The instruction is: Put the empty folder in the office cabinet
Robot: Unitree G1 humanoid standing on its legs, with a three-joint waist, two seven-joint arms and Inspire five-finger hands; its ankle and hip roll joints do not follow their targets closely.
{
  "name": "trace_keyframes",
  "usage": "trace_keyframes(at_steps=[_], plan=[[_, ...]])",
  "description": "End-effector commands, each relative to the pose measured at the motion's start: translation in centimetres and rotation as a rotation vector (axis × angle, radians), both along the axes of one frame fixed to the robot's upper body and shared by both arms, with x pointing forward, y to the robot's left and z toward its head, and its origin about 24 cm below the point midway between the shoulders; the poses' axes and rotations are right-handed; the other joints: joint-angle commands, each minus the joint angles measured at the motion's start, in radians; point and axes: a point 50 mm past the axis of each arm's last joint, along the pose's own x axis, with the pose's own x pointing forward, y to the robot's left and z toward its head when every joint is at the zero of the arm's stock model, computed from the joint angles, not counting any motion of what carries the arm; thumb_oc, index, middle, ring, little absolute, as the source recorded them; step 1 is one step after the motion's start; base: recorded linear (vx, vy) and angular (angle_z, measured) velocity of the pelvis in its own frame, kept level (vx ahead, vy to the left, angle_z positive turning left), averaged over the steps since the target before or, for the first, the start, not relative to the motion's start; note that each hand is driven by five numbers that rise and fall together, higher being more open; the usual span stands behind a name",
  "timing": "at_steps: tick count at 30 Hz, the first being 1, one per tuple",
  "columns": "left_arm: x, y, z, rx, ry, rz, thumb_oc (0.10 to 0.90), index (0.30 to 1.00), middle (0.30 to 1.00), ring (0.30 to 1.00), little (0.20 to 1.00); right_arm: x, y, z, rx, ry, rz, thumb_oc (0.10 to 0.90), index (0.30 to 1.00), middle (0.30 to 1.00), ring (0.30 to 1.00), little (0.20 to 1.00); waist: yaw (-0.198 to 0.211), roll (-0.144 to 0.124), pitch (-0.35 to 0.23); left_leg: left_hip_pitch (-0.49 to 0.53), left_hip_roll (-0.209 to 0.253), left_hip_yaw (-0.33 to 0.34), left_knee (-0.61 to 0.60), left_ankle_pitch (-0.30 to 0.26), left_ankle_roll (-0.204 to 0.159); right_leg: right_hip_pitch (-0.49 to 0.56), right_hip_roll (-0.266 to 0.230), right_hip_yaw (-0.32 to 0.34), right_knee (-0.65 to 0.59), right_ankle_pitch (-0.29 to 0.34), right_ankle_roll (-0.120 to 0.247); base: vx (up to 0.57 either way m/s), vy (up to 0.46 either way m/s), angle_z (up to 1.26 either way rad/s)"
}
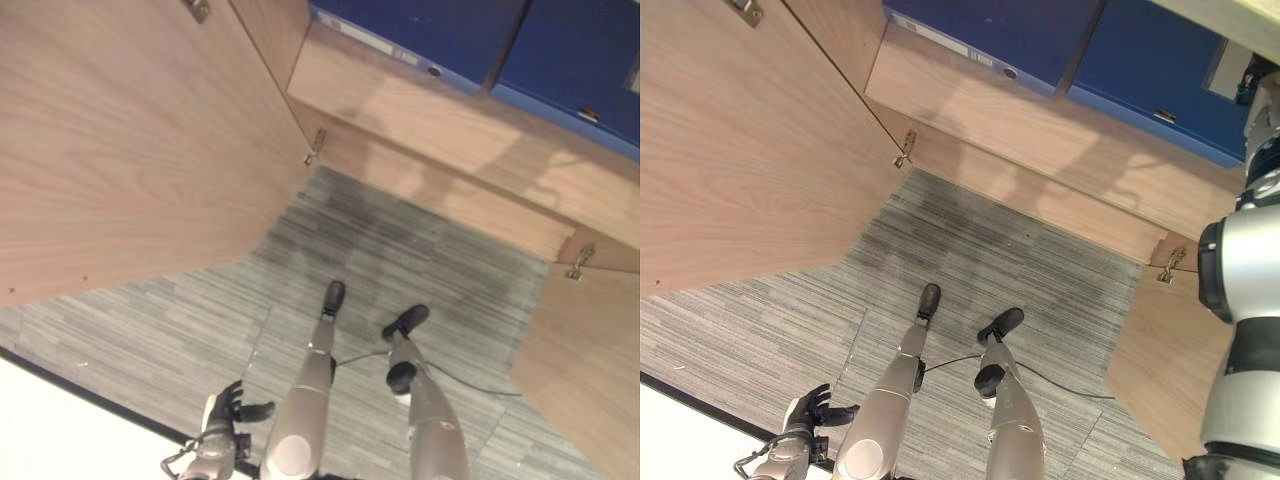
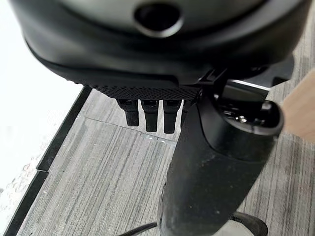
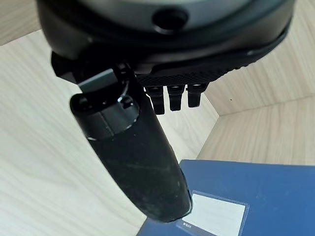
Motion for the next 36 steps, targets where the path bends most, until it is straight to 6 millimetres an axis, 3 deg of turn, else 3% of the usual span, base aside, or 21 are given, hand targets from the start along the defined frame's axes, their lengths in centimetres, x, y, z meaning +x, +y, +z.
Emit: trace_keyframes(at_steps=[1, 9, 11, 21, 27, 31, 34, 36], plan=[[-5.0, 2.9, -1.4, 0.092, 0.165, 0.093, 0.800, 0.900, 0.900, 0.900, 0.900, -0.6, 1.4, 3.2, -0.241, -0.071, -0.087, 0.800, 0.900, 0.900, 0.900, 0.900, 0.003, -0.081, -0.070, 0.151, -0.010, 0.046, -0.041, -0.156, -0.019, 0.111, 0.003, 0.023, -0.048, -0.028, 0.165, 0.00, 0.000, 0.00], [-4.8, 1.8, -1.5, 0.079, 0.134, 0.098, 0.800, 0.900, 0.900, 0.900, 0.900, 0.8, 4.8, 2.6, -0.492, -0.113, -0.116, 0.800, 0.900, 0.900, 0.900, 0.900, -0.006, -0.070, -0.068, 0.171, -0.012, 0.051, -0.041, -0.161, -0.014, 0.129, -0.004, 0.033, -0.050, -0.026, 0.169, 0.00, 0.012, -0.04], [-4.4, 1.0, -1.5, 0.066, 0.109, 0.072, 0.800, 0.900, 0.900, 0.900, 0.900, 0.7, 5.8, 2.1, -0.603, -0.145, -0.172, 0.800, 0.900, 0.900, 0.900, 0.900, -0.011, -0.053, -0.073, 0.187, -0.016, 0.051, -0.041, -0.168, -0.010, 0.144, -0.010, 0.039, -0.050, -0.028, 0.172, 0.01, 0.036, 0.01], [-4.5, 0.1, -1.6, 0.057, 0.111, -0.014, 0.800, 0.900, 0.900, 0.900, 0.900, 0.1, 6.3, -1.0, -0.869, -0.104, -0.307, 0.800, 0.900, 0.900, 0.900, 0.900, -0.001, -0.024, -0.090, 0.224, -0.020, 0.054, -0.040, -0.176, -0.004, 0.176, -0.022, 0.052, -0.050, -0.029, 0.178, -0.01, 0.004, -0.02], [-4.8, 0.1, -1.7, 0.045, 0.123, -0.036, 0.800, 0.900, 0.900, 0.900, 0.900, 1.5, 8.1, -4.4, -1.068, 0.028, -0.202, 0.800, 0.900, 0.900, 0.900, 0.900, -0.003, -0.027, -0.096, 0.235, -0.015, 0.059, -0.040, -0.173, -0.007, 0.185, -0.024, 0.056, -0.054, -0.022, 0.180, -0.01, -0.001, -0.01], [-5.0, 0.2, -1.8, 0.040, 0.127, -0.037, 0.800, 0.900, 0.900, 0.900, 0.900, 2.1, 9.3, -5.2, -1.186, 0.085, -0.153, 0.800, 0.900, 0.900, 0.900, 0.900, -0.004, -0.029, -0.097, 0.235, -0.013, 0.062, -0.040, -0.173, -0.007, 0.181, -0.022, 0.061, -0.056, -0.018, 0.179, -0.02, -0.002, -0.03], [-5.1, 0.4, -1.8, 0.039, 0.129, -0.027, 0.800, 0.900, 0.900, 0.900, 0.900, 2.6, 10.9, -5.5, -1.344, 0.122, -0.124, 0.800, 0.900, 0.900, 0.900, 0.900, -0.007, -0.029, -0.092, 0.236, -0.012, 0.065, -0.039, -0.172, -0.007, 0.175, -0.022, 0.066, -0.052, -0.017, 0.178, -0.02, -0.002, -0.03], [-5.5, 0.7, -1.9, 0.037, 0.142, -0.020, 0.800, 0.900, 0.900, 0.900, 0.900, 3.1, 13.0, -6.4, -1.558, 0.171, -0.082, 0.800, 0.900, 0.900, 0.900, 0.900, -0.010, -0.035, -0.090, 0.236, -0.008, 0.069, -0.039, -0.171, -0.009, 0.172, -0.020, 0.072, -0.054, -0.015, 0.178, -0.01, 0.000, -0.02]])
